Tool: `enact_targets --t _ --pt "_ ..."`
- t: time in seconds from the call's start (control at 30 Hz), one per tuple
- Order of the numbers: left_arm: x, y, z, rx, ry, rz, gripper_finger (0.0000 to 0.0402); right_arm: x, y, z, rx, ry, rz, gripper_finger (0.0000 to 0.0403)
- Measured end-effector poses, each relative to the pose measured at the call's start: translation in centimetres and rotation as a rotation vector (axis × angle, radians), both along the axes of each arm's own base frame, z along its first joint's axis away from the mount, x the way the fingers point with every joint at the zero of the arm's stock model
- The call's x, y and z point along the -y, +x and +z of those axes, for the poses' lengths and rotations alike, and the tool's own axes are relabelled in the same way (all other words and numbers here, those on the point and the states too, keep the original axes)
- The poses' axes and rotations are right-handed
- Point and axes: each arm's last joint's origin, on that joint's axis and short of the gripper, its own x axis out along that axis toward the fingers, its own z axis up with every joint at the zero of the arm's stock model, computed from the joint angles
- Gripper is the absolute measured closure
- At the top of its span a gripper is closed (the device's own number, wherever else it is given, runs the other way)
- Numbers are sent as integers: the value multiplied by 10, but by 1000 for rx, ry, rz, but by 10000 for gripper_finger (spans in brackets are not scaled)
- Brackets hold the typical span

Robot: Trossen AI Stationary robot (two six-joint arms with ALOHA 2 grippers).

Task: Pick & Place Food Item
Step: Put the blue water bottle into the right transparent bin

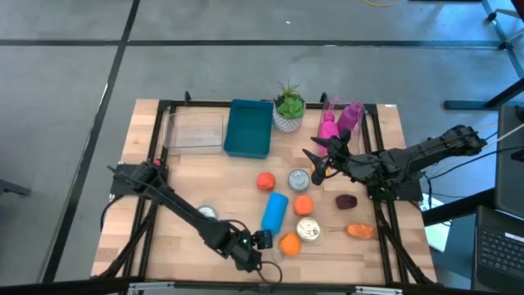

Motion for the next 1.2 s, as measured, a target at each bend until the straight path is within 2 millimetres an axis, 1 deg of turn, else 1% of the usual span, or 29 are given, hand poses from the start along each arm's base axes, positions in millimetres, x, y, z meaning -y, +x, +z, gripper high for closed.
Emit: enact_targets --t 0.13,0.2,0.4,0.57,0.9,1.2 --pt "2 3 -9 -4 25 -5 180 0 0 0 0 0 1 180" --pt "-2 6 -11 10 52 14 180 0 0 0 1 4 4 180" --pt "-10 18 -6 109 133 29 180 0 0 0 7 16 8 180" --pt "-16 22 -6 109 172 0 181 0 0 0 7 16 8 180" --pt "-31 30 -6 88 129 19 167 0 0 0 7 16 9 180" --pt "-35 31 -8 65 99 17 151 -1 1 -1 10 46 50 180"
